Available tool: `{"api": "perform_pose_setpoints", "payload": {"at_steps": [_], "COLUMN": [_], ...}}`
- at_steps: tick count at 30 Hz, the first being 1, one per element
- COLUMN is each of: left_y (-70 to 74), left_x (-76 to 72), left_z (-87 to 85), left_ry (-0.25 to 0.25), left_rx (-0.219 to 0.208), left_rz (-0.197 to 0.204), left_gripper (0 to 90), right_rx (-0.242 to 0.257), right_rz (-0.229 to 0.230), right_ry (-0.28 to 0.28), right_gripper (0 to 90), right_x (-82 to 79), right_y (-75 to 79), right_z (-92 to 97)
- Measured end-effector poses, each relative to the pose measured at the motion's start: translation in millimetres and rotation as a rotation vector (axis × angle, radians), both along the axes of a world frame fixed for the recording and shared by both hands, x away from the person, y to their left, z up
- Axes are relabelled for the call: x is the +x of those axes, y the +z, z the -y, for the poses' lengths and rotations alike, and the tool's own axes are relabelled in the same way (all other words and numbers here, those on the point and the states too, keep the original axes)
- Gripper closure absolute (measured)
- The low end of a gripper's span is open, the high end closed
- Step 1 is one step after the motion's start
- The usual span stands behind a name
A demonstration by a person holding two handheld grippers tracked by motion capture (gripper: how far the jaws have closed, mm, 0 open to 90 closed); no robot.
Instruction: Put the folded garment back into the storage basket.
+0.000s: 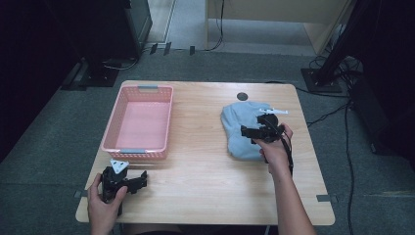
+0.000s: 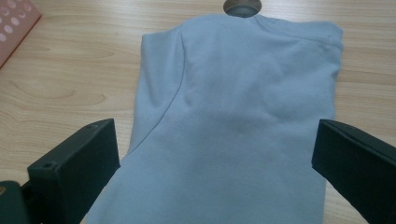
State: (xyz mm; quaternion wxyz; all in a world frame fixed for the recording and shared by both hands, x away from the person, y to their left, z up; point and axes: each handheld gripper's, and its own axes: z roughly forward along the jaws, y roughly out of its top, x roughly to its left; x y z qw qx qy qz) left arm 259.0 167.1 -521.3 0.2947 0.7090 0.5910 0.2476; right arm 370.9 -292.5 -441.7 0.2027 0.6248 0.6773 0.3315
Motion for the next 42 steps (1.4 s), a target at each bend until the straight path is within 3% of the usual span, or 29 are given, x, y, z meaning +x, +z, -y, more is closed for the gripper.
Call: {"api": "perform_pose_setpoints", "payload": {"at_steps": [11,20,30,42], "left_y": [0.0,0.0,0.0,0.0], "left_x": [0.0,0.0,0.1,0.1], "left_z": [0.1,0.2,0.2,0.2], "left_ry": [-0.002,-0.003,-0.004,-0.004], "left_rx": [0.0,0.0,0.0,0.001], "left_rz": [0.0,0.0,0.0,0.0], "left_gripper": [0.0,0.0,0.0,0.0], "right_rx": [-0.002,0.016,0.032,0.014], "right_rz": [-0.032,0.002,0.005,0.006], "right_ry": [-0.018,-0.046,-0.043,-0.083], "right_gripper": [0.9,2.8,0.0,0.0], "right_x": [12.0,21.8,29.7,37.6], "right_y": [-13.1,-23.0,-32.0,-39.6], "right_z": [-3.8,-7.3,-12.3,-17.0]}}
